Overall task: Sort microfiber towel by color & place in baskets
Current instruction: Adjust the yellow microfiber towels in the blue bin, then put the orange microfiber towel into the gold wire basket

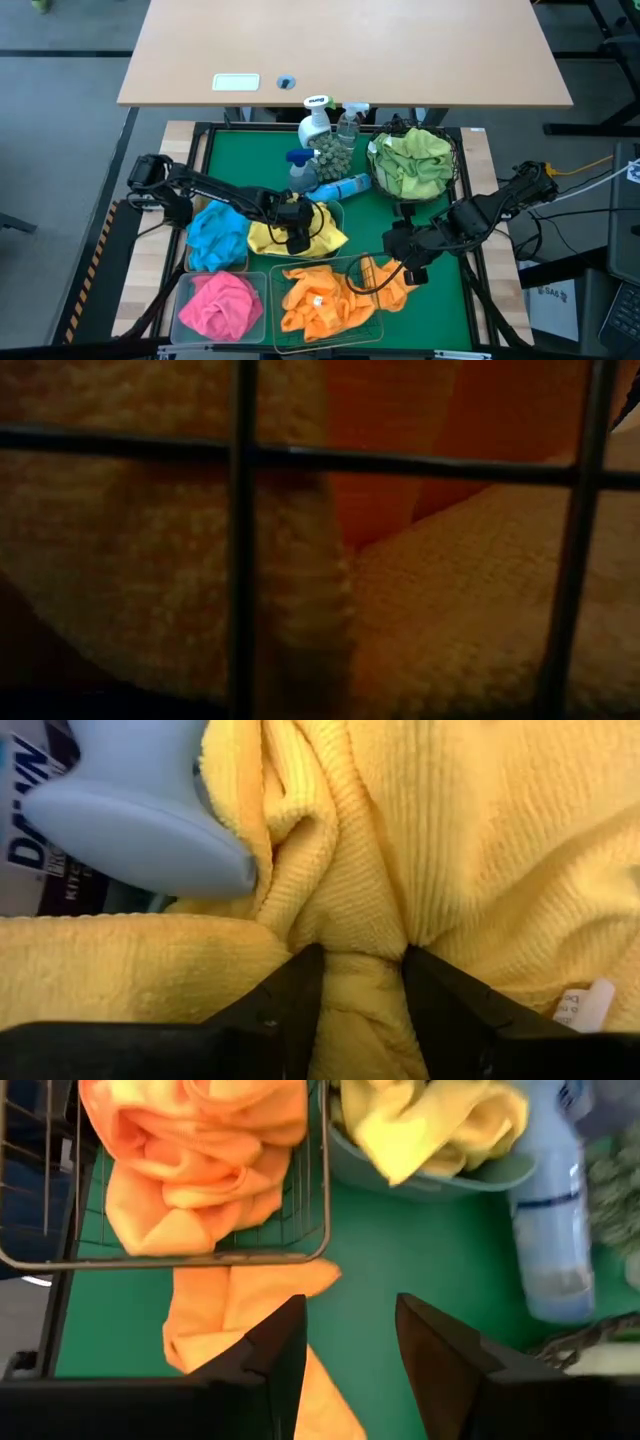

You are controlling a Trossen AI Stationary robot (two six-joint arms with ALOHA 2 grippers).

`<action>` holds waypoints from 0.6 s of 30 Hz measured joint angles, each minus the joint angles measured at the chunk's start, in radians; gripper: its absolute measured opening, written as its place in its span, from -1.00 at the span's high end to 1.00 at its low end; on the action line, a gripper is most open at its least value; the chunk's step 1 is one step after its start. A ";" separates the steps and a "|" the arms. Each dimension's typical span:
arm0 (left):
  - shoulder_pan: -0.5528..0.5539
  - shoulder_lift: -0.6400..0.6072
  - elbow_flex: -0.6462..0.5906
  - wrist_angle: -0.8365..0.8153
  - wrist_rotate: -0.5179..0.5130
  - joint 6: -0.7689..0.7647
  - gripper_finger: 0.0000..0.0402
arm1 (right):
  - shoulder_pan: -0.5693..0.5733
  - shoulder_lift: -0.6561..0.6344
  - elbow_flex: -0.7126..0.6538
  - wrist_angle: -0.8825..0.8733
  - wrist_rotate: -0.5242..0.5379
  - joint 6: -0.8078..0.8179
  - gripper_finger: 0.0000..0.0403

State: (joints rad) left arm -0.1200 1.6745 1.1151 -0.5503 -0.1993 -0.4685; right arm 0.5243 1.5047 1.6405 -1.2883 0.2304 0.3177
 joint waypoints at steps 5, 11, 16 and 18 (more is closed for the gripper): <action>0.000 -0.055 -0.001 -0.001 -0.012 0.000 0.31 | 0.026 -0.002 -0.069 0.002 -0.029 0.025 0.23; 0.000 -0.148 -0.001 0.025 -0.018 -0.001 0.31 | 0.078 -0.004 -0.156 0.016 -0.032 0.102 0.23; -0.001 -0.216 -0.001 0.043 -0.018 0.000 0.31 | 0.128 -0.004 -0.246 0.063 -0.034 0.178 0.23; -0.004 -0.242 -0.001 0.047 -0.020 0.000 0.31 | 0.145 -0.004 -0.291 0.105 -0.040 0.204 0.23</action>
State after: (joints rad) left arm -0.1244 1.4322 1.1137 -0.5037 -0.2189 -0.4690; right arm 0.6691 1.5003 1.3495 -1.1829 0.1899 0.5219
